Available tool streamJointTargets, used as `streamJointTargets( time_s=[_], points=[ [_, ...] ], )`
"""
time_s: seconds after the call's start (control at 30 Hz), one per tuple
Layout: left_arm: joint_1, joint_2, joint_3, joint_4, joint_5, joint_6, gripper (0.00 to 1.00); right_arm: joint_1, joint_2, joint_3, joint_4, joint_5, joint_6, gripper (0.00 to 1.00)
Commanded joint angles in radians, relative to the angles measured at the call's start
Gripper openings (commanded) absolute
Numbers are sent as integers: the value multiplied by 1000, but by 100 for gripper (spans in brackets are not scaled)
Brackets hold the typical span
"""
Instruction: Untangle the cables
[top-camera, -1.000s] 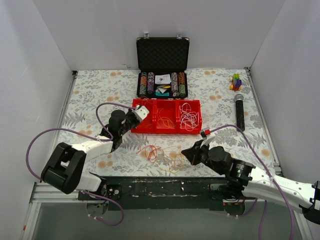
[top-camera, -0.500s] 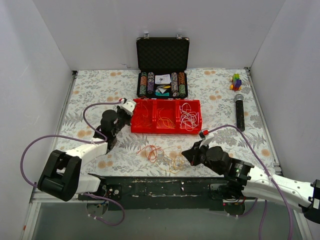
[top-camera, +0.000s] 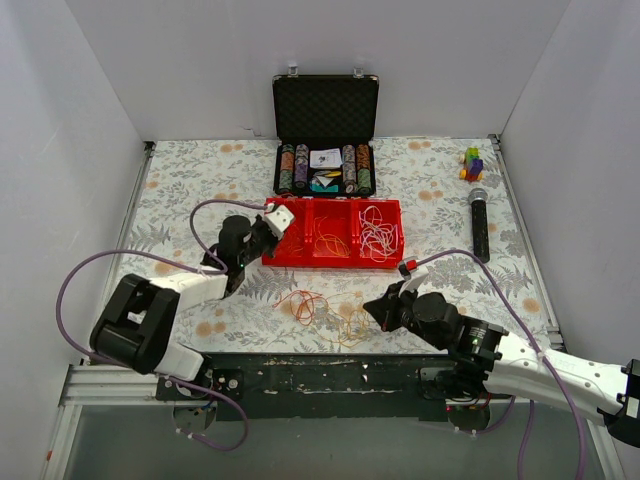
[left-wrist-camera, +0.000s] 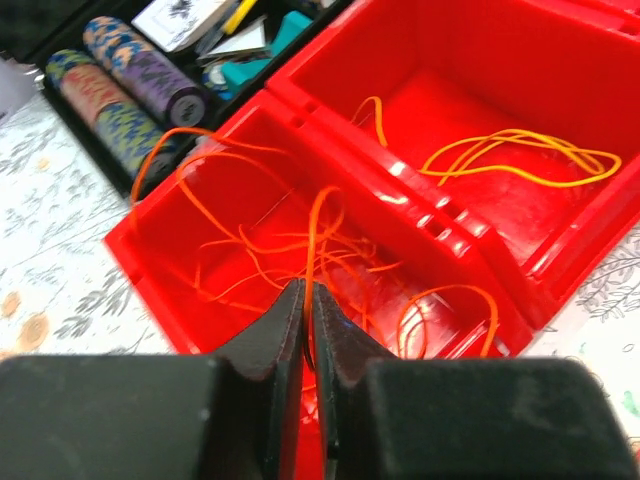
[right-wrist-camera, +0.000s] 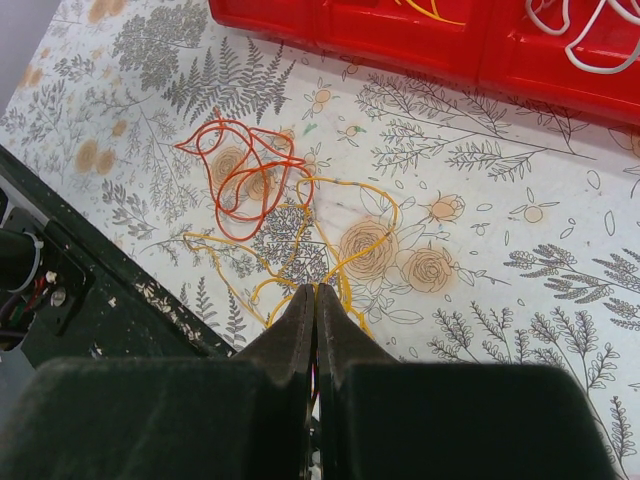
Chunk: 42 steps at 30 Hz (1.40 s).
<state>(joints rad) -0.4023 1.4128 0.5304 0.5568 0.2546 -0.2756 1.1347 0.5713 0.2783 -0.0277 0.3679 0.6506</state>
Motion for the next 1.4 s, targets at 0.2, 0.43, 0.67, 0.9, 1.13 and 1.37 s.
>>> streamJointTargets(
  time_s=[0.2, 0.43, 0.67, 0.9, 1.13, 1.37],
  points=[
    [-36, 61, 85, 6, 43, 55, 68, 5, -1, 38, -6, 32, -12, 1],
    [-35, -87, 150, -81, 38, 44, 98, 5, 19, 73, -6, 20, -34, 1],
    [-44, -395, 97, -395, 446, 175, 98, 5, 9, 102, -20, 26, -54, 1],
    [-208, -506, -108, -577, 512, 418, 96, 5, -39, 157, -116, 48, -81, 1],
    [-240, -299, -155, -397, 377, 477, 96, 5, -165, 283, -362, 180, -100, 1],
    [-257, -177, -126, -362, 402, 463, 87, 5, -292, 335, -518, 236, -89, 1]
  ],
)
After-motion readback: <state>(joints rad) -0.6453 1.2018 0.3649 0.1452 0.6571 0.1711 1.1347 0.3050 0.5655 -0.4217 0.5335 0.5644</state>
